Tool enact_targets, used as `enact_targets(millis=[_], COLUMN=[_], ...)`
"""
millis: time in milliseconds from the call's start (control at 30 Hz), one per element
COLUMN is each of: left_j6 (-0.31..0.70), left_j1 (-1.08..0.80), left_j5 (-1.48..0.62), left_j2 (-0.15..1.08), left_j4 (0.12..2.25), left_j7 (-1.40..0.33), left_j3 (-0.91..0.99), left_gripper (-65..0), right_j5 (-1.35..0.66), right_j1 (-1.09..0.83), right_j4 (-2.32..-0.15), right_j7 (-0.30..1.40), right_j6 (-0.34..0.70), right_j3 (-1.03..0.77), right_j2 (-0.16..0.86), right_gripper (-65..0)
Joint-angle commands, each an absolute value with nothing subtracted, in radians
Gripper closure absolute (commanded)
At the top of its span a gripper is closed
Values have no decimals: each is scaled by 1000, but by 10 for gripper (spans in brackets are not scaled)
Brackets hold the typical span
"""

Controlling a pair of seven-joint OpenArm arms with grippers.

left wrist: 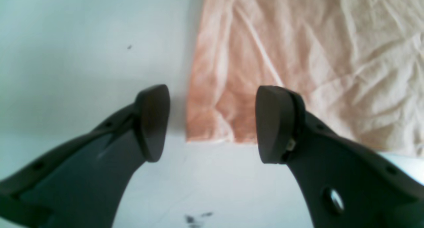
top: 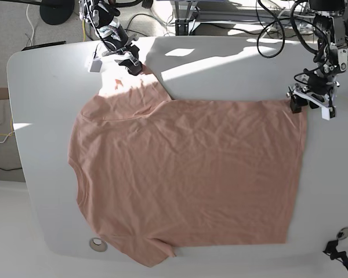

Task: Fold the T-shirt properly
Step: 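Lower both grippers to the shirt's shoulder corners near the collar, then pinch the shoulder edges with both grippers and lift slightly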

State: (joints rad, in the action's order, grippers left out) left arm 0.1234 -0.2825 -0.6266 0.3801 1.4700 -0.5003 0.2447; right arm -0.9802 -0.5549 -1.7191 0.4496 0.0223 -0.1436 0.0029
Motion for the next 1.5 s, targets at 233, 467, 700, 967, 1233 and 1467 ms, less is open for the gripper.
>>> enact_targets(millis=[233,467,700,967,1233,1467], left_j6=[125,125,125,125,125,125], left_j1=[-289,-275,-274,-292,-483,-677], left_j5=[-631,-631,-631,-631,-633,-633], left_j2=[392,392,392,394,397,418], left_j4=[1480,1480,1480,1544,1710,1860], left_j7=[-507,-506,-503,-506,-506,-506], left_j3=[248,248,248,252,260,291], left_gripper=[-318,-131,0,0,0,0], right_j5=[-975,-975,-975,-978,-984,-983], right_j1=[-562,-562,-562,-578,-700,-854], right_j4=[-1727,-1727,-1727,-1761,-1819,-1946], right_j7=[449,449,449,449,449,447], right_j6=[16,16,19,27,81,81], right_j3=[-145,-145,-145,-145,-145,-151], right_j2=[5,5,5,5,47,71], right_gripper=[0,0,0,0,0,0])
